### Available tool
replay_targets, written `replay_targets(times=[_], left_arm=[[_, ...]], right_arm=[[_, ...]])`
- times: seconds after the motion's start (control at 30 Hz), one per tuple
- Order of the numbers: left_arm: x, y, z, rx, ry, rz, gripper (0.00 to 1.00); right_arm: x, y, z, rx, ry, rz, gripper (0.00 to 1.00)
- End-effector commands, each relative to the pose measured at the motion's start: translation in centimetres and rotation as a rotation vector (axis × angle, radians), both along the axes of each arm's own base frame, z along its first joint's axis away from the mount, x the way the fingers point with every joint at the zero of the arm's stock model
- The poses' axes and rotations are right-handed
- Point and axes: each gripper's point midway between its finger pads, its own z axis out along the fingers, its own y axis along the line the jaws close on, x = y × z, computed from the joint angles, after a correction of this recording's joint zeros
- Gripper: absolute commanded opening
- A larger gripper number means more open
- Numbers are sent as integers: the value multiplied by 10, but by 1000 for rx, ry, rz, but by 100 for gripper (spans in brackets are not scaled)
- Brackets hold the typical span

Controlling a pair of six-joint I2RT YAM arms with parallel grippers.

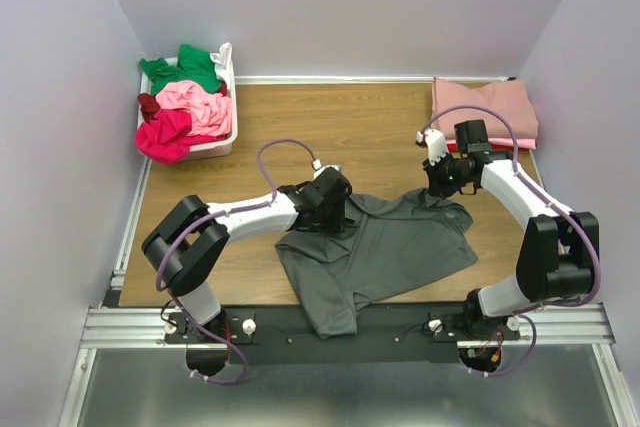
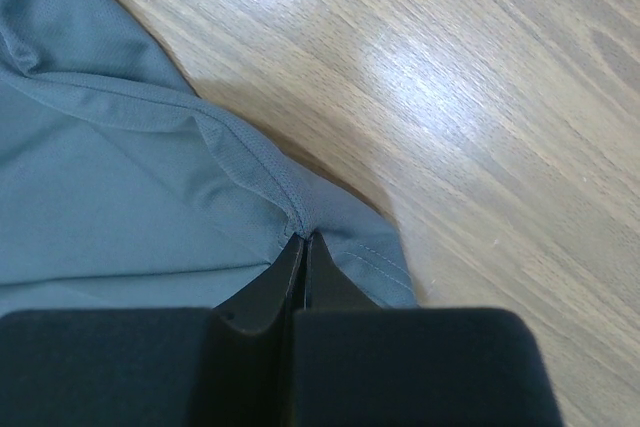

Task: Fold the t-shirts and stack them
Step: Flatten the tshirt out

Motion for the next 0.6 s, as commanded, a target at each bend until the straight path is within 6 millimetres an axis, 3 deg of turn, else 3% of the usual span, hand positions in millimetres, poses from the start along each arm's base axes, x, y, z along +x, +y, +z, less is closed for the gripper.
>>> replay_targets(times=[0.0, 0.27, 0.57], left_arm=[[11, 8, -8, 70, -26, 12, 54], [15, 14, -25, 125, -12, 20, 48], [18, 16, -19, 139, -41, 5, 23]], right_arm=[[-1, 1, 0, 24, -8, 0, 5], [-2, 2, 0, 28, -9, 5, 5], [-3, 2, 0, 31, -10, 5, 5]])
